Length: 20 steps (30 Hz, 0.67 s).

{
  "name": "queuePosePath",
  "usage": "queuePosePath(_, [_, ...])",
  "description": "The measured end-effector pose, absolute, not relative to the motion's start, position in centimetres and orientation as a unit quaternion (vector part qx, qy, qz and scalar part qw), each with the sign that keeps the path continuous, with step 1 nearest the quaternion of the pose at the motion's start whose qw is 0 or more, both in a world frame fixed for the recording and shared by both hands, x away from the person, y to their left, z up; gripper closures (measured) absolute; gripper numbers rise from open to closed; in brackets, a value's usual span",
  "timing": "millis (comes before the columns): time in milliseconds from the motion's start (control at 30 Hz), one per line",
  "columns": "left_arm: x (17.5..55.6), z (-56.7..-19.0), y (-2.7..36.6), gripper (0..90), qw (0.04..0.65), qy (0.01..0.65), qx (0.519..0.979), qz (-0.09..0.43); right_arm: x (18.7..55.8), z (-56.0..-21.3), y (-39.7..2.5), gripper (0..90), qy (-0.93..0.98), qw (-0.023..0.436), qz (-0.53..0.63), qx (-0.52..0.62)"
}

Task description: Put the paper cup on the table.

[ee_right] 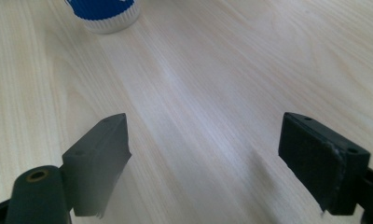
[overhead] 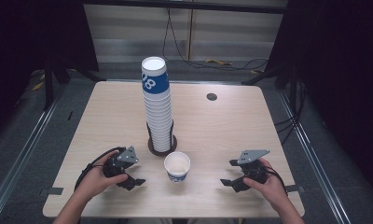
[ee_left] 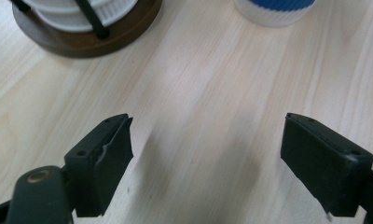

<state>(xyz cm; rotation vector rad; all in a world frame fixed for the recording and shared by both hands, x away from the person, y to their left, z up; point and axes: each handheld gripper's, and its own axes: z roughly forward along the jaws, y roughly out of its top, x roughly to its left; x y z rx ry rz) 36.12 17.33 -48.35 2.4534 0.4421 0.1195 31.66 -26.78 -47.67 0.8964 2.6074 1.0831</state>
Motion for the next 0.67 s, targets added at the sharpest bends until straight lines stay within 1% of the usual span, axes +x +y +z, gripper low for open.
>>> queuePosePath(100, [36.1,-48.8,17.6,16.7,0.312,0.172,0.933,0.056,31.5,-48.1,-27.0,15.8,0.878,0.096,0.357,0.304])
queuePosePath(267, [36.2,-49.5,18.1,16.7,0.306,0.178,0.933,0.059,31.3,-48.9,-27.3,15.8,0.878,0.108,0.353,0.306])
queuePosePath(500, [36.1,-49.8,18.4,15.7,0.324,0.186,0.926,0.055,31.0,-49.7,-27.7,14.1,0.878,0.119,0.346,0.309])
queuePosePath(667, [35.9,-49.8,18.3,15.6,0.323,0.188,0.926,0.052,30.8,-50.0,-27.8,13.3,0.872,0.126,0.356,0.311])
